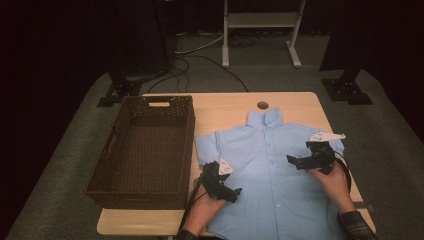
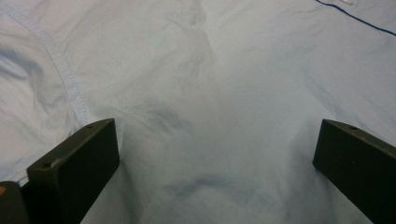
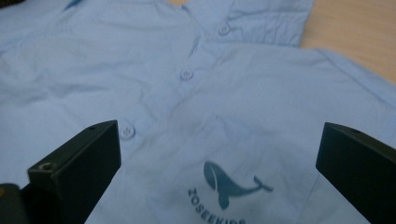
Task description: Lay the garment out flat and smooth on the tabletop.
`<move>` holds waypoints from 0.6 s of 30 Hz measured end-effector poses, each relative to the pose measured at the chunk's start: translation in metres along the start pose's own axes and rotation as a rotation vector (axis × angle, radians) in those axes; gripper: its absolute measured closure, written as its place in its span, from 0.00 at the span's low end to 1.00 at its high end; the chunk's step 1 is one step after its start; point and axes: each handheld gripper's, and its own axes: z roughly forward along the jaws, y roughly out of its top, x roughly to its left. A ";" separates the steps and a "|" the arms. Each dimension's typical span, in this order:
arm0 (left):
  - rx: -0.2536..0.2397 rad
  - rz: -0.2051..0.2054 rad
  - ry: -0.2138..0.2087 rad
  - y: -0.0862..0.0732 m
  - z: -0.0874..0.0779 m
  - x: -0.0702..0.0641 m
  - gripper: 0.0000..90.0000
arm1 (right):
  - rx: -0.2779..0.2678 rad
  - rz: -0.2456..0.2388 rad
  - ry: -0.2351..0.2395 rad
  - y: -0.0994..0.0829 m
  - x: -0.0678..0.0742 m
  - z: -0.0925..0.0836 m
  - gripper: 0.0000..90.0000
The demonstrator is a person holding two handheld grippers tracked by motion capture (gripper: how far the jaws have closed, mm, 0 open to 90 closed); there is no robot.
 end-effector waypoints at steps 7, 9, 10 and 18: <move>-0.001 -0.007 0.008 -0.001 -0.001 -0.001 0.00 | 0.059 -0.037 -0.015 -0.034 0.003 0.001 0.00; -0.001 -0.008 0.008 -0.001 -0.001 -0.001 0.00 | 0.069 -0.042 -0.008 -0.040 0.004 0.000 0.00; -0.001 -0.008 0.009 -0.001 -0.001 -0.001 0.00 | 0.069 -0.042 -0.008 -0.040 0.004 0.000 0.00; -0.001 -0.009 0.009 -0.001 -0.001 -0.001 0.00 | 0.094 -0.058 -0.004 -0.055 0.003 -0.005 0.00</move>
